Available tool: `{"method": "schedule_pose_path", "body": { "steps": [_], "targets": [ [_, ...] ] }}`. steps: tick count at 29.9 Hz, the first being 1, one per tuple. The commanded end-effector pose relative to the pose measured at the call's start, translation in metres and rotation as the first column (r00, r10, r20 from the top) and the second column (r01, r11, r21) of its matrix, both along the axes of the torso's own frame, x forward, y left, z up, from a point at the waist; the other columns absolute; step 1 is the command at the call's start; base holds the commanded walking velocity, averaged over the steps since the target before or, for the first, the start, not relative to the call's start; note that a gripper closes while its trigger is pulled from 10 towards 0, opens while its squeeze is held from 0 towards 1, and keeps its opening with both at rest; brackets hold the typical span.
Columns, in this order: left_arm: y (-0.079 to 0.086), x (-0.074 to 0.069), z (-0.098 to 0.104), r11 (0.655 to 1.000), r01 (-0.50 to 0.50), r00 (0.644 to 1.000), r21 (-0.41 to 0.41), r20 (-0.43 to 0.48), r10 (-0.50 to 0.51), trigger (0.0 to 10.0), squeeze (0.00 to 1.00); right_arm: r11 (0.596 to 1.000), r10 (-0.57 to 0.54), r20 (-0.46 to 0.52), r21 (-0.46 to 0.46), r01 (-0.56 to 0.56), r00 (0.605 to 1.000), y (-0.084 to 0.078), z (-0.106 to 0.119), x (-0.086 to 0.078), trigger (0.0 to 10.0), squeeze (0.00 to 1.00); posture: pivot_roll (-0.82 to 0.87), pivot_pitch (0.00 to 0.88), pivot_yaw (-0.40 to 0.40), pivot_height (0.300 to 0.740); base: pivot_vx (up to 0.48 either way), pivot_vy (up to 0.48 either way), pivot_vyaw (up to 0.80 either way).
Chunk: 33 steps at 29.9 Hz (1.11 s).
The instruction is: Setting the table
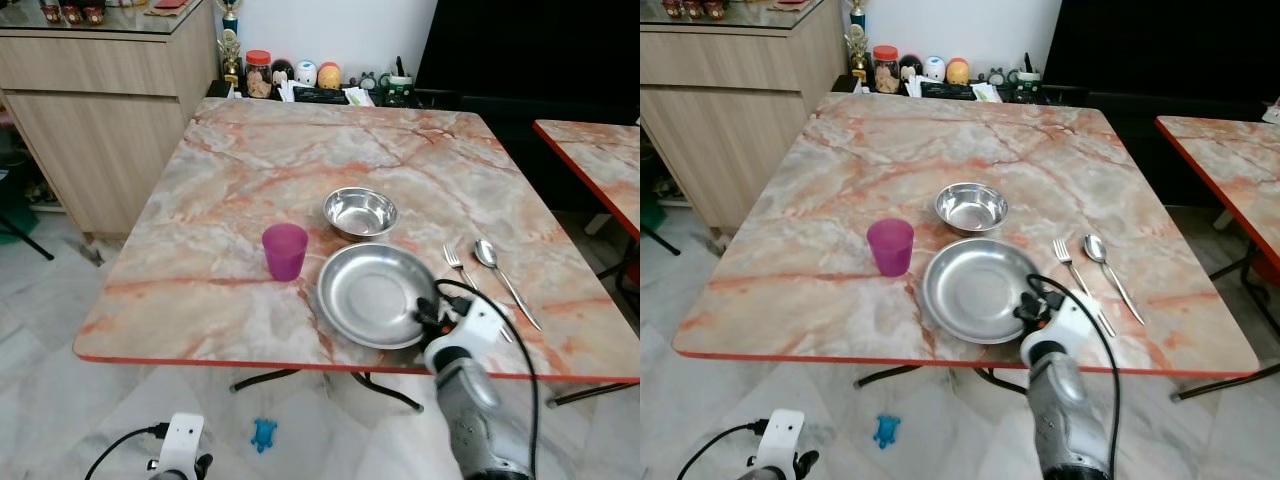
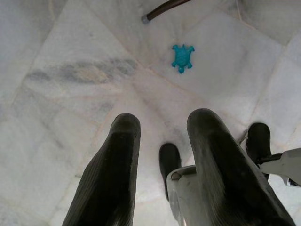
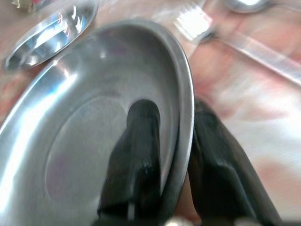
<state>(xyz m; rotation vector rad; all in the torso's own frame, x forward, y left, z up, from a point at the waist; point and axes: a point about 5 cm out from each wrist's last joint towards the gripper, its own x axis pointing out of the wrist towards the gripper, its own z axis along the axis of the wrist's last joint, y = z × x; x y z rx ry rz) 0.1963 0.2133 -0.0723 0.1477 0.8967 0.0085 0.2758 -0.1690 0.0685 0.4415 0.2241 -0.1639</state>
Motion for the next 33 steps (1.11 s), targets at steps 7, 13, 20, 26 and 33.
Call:
{"method": "schedule_pose_path", "body": {
  "steps": [7,13,20,26,33],
  "targets": [
    [-0.001,-0.003,-0.002,0.999,0.031,0.999,0.015,-0.015,-0.031,10.0,0.0,0.998,0.006,0.122,-0.065,0.002,0.993,-0.002,0.017,-0.017,0.0,0.0,0.08,0.0,-0.075,0.74,0.0,0.0,0.0],
    [-0.001,-0.001,-0.001,0.999,0.03,1.0,0.022,-0.007,-0.03,10.0,0.0,0.998,-0.028,0.236,-0.044,0.039,0.971,-0.003,0.036,-0.018,10.0,0.0,0.08,0.0,-0.072,0.74,0.0,0.0,0.0],
    [0.007,-0.002,0.0,0.999,-0.026,1.0,0.027,-0.002,0.026,10.0,0.0,0.996,0.011,0.4,-0.083,0.024,0.916,0.007,0.07,0.003,10.0,0.0,0.07,0.002,-0.04,0.74,0.0,0.0,0.0],
    [0.014,-0.004,0.0,0.994,-0.107,0.994,0.02,-0.002,0.107,10.0,0.0,0.998,0.049,0.422,-0.064,-0.025,0.905,0.015,0.075,0.013,10.0,0.0,0.09,0.009,-0.049,0.74,0.0,0.0,0.0],
    [0.015,-0.004,0.0,0.995,-0.09,0.996,0.041,-0.001,0.09,10.0,0.0,0.996,0.082,0.454,-0.065,-0.059,0.887,0.022,0.084,0.023,10.0,0.0,0.09,0.011,-0.051,0.74,0.0,-0.126,0.0]
  ]
}}
